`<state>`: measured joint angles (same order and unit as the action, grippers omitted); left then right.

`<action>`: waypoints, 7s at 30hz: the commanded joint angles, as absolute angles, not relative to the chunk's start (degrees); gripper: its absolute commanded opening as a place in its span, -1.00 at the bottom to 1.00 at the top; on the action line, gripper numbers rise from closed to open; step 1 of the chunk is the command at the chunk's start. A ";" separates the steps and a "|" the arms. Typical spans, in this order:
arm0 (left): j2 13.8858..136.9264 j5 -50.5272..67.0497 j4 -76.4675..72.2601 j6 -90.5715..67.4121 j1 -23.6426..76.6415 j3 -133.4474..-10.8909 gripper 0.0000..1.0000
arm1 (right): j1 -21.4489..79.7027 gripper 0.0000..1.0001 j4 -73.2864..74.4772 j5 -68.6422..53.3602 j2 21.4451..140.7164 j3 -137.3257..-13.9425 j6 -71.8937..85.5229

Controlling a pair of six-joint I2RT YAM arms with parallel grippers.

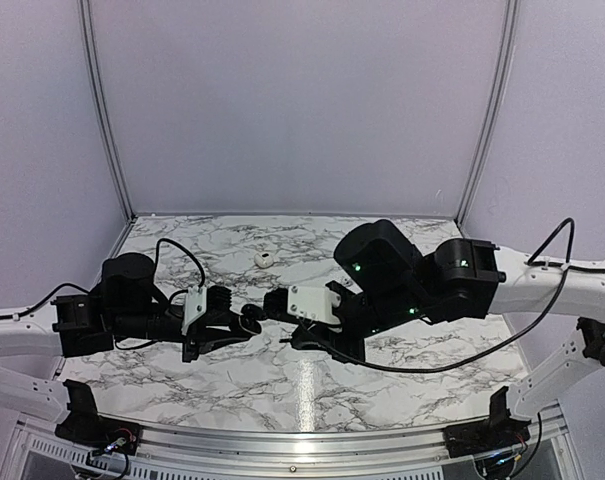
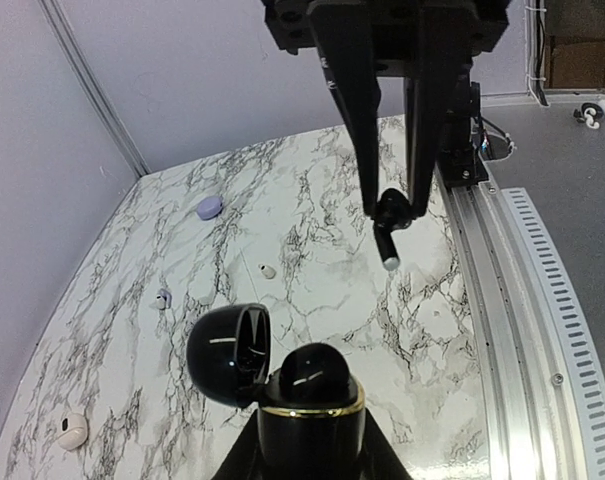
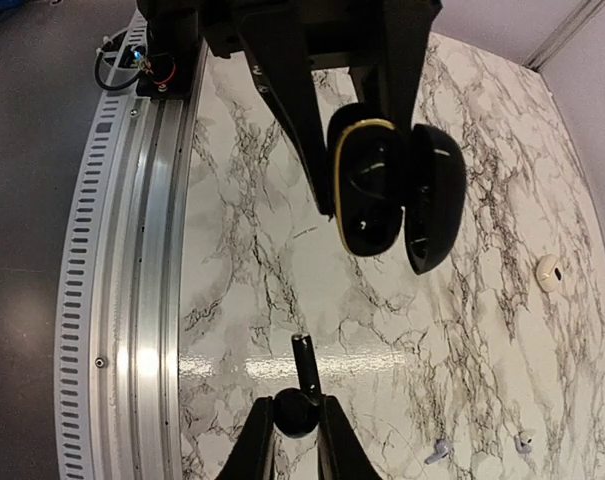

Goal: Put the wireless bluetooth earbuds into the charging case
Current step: Insert the right earbud into the right side groove of the charging case.

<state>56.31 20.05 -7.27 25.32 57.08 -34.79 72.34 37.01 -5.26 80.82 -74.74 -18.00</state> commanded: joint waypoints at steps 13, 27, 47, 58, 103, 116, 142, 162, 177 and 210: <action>61.83 28.51 -6.93 10.65 57.05 -40.10 -1.00 | 81.78 -0.91 37.51 23.80 84.27 -78.59 -25.87; 64.25 32.74 -7.71 7.88 56.78 -40.69 -1.00 | 84.70 -0.91 36.87 30.78 85.16 -79.01 -27.90; 66.88 33.56 -6.03 8.84 56.65 -42.58 -1.00 | 86.39 -0.90 35.95 30.45 84.66 -78.93 -28.80; 64.10 34.37 -9.58 5.13 54.64 -40.51 -1.00 | 83.76 -0.90 39.73 29.60 81.30 -76.46 -24.67; 64.52 35.06 -9.26 4.78 54.12 -40.92 -1.00 | 82.97 -0.91 34.10 23.00 81.21 -78.37 -26.54; 65.04 37.15 -8.45 5.43 54.13 -41.34 -1.00 | 84.93 -0.91 34.53 27.41 84.12 -78.71 -28.51; 67.87 41.75 -4.76 6.95 54.14 -43.79 -1.00 | 87.89 -0.93 37.70 27.61 85.87 -76.32 -31.64; 67.82 42.36 -3.60 8.51 54.23 -43.51 -1.00 | 87.98 -0.95 38.87 26.20 86.94 -76.78 -31.85; 67.26 41.51 -2.55 9.58 54.58 -42.59 -1.00 | 87.93 -0.95 40.07 27.67 85.08 -77.87 -31.82; 69.55 42.32 -1.32 10.28 55.46 -44.67 -1.00 | 87.98 -0.96 37.69 27.21 87.01 -78.87 -32.38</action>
<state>69.06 41.54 -1.63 9.47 55.20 -42.41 87.55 39.00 27.88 86.35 -76.38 -32.23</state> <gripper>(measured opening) 0.251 0.137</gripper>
